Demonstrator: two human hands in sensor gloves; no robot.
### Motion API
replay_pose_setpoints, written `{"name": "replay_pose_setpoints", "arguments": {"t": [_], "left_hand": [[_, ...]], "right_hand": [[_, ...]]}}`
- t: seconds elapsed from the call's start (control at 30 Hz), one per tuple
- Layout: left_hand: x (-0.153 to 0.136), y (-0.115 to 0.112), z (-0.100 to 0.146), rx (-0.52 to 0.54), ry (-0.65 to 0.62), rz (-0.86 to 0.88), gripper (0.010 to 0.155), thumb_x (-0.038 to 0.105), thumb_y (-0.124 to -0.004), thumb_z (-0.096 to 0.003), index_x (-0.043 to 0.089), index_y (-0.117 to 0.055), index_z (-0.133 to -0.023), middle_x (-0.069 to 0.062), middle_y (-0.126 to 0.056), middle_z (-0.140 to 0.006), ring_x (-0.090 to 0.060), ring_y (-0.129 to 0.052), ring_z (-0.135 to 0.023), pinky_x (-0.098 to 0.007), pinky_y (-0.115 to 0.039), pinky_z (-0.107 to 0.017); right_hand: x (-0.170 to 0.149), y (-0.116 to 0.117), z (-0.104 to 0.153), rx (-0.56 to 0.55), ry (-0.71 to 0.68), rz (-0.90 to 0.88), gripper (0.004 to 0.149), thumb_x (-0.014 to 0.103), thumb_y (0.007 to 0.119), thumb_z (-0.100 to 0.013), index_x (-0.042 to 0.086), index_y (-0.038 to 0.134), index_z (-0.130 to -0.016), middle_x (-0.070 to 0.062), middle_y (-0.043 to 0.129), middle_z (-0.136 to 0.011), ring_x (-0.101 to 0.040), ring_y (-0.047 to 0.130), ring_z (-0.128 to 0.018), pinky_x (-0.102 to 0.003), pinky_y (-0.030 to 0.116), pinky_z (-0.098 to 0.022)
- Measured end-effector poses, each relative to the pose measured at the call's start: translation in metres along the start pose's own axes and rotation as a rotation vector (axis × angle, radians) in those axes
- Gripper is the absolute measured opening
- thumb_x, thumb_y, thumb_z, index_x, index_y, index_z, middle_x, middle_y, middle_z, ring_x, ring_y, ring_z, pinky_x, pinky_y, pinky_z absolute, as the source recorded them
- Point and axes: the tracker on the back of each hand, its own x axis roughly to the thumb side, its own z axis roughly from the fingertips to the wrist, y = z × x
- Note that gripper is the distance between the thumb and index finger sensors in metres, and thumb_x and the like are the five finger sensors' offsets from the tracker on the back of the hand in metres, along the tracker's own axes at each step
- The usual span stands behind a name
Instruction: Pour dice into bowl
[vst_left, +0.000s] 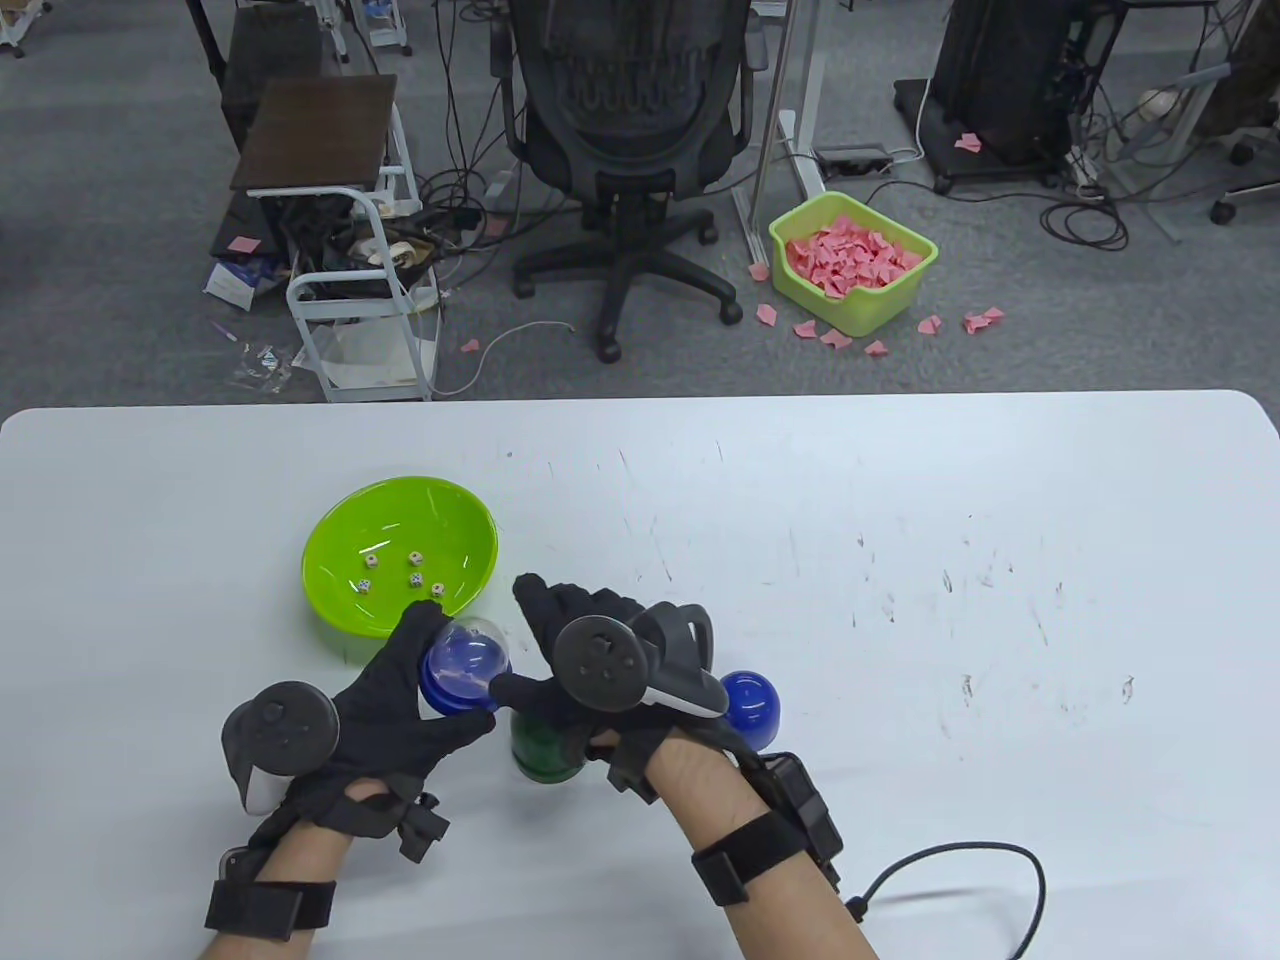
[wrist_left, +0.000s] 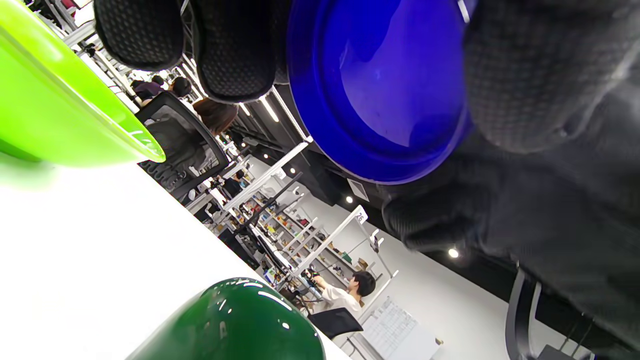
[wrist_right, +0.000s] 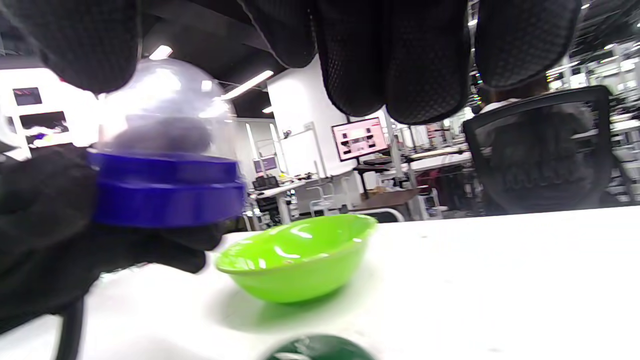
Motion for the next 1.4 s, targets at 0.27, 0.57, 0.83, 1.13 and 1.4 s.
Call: {"name": "replay_pose_setpoints", "arguments": {"t": [0.27,0.57,0.83,1.13,1.4], "left_hand": [[0.001,0.002,0.000,0.007,0.005,0.000,0.108,0.065,-0.095,-0.0331,0.021,-0.034,-0.111,-0.010,-0.066,-0.110,-0.033,-0.081,-0.090,-0.060,-0.069,-0.071],[0.001,0.003,0.000,0.009,0.010,-0.003,0.108,0.065,-0.095,-0.0331,0.021,-0.034,-0.111,-0.010,-0.066,-0.110,-0.033,-0.080,-0.090,-0.060,-0.069,-0.071],[0.001,0.004,0.000,0.008,0.011,-0.004,0.107,0.065,-0.095,-0.0333,0.021,-0.035,-0.111,-0.011,-0.066,-0.110,-0.033,-0.080,-0.090,-0.060,-0.069,-0.071],[0.001,0.004,0.000,0.008,0.011,-0.004,0.107,0.065,-0.094,-0.0335,0.021,-0.034,-0.111,-0.011,-0.066,-0.110,-0.033,-0.080,-0.090,-0.060,-0.069,-0.071],[0.002,0.004,0.000,0.004,0.015,-0.010,0.107,0.065,-0.094,-0.0336,0.021,-0.034,-0.111,-0.011,-0.066,-0.110,-0.033,-0.080,-0.090,-0.060,-0.069,-0.071]], "right_hand": [[-0.052,0.007,0.031,0.032,0.151,0.130,0.086,0.059,0.080,-0.044,0.005,0.054,-0.107,-0.029,0.073,-0.102,-0.057,0.078,-0.079,-0.073,0.065,-0.058],[-0.098,0.028,0.051,0.191,0.341,0.266,0.087,0.057,0.082,-0.044,0.006,0.053,-0.108,-0.031,0.067,-0.106,-0.059,0.071,-0.084,-0.075,0.061,-0.060],[-0.119,0.041,0.063,0.249,0.420,0.293,0.089,0.057,0.083,-0.043,0.006,0.051,-0.108,-0.031,0.064,-0.108,-0.060,0.069,-0.086,-0.075,0.060,-0.061],[-0.131,0.052,0.072,0.336,0.481,0.272,0.092,0.060,0.082,-0.043,0.007,0.048,-0.110,-0.031,0.064,-0.109,-0.061,0.070,-0.085,-0.074,0.061,-0.060],[-0.132,0.058,0.072,0.354,0.476,0.259,0.090,0.057,0.083,-0.043,0.003,0.053,-0.107,-0.030,0.078,-0.098,-0.055,0.082,-0.074,-0.072,0.066,-0.058]]}}
